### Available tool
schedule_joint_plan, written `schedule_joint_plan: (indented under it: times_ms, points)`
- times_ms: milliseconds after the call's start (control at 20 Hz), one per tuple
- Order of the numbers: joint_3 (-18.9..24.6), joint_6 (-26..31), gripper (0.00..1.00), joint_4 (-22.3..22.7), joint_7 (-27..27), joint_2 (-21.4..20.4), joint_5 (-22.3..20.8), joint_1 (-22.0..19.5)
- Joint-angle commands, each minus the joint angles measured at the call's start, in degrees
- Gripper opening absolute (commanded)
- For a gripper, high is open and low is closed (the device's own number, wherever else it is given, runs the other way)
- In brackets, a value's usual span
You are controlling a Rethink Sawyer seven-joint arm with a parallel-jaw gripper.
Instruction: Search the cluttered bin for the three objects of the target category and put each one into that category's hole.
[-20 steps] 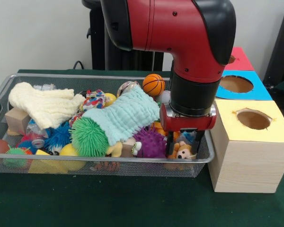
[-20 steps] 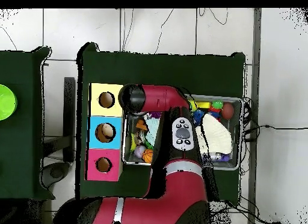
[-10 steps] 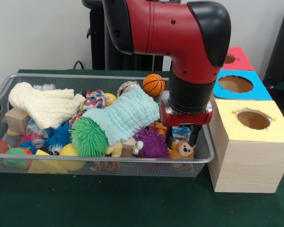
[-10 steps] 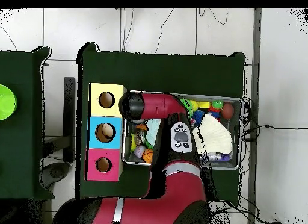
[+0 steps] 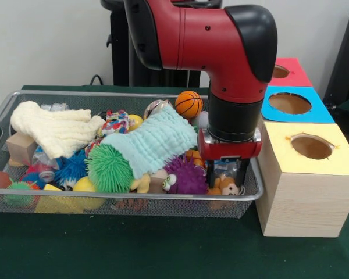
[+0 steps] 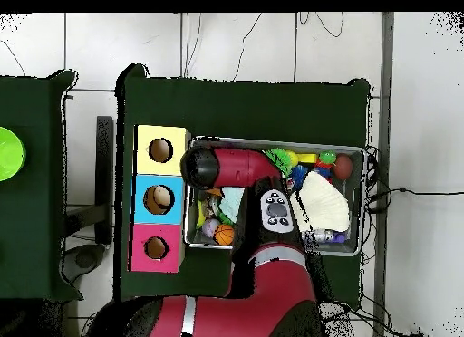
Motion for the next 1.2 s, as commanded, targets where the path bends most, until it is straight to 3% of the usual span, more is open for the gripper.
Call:
schedule_joint_plan:
  times_ms: [50, 150, 200, 750, 950, 1200]
  points:
    - [5.53, -6.00, 1.00, 7.92, 10.02, 0.78, 1.87, -3.59]
    - [5.59, -5.80, 1.00, 7.99, 9.78, 0.75, 2.12, -3.67]
    - [5.55, -5.61, 0.00, 7.84, 9.49, 0.89, 2.43, -3.68]
    - [3.67, -2.63, 0.00, 6.31, 9.01, 1.02, 2.39, -2.42]
    - [2.33, 5.00, 0.00, 6.05, 8.30, -3.17, 3.36, -1.90]
    - [0.68, 17.15, 0.00, 6.90, 7.20, -11.41, 3.94, -1.38]
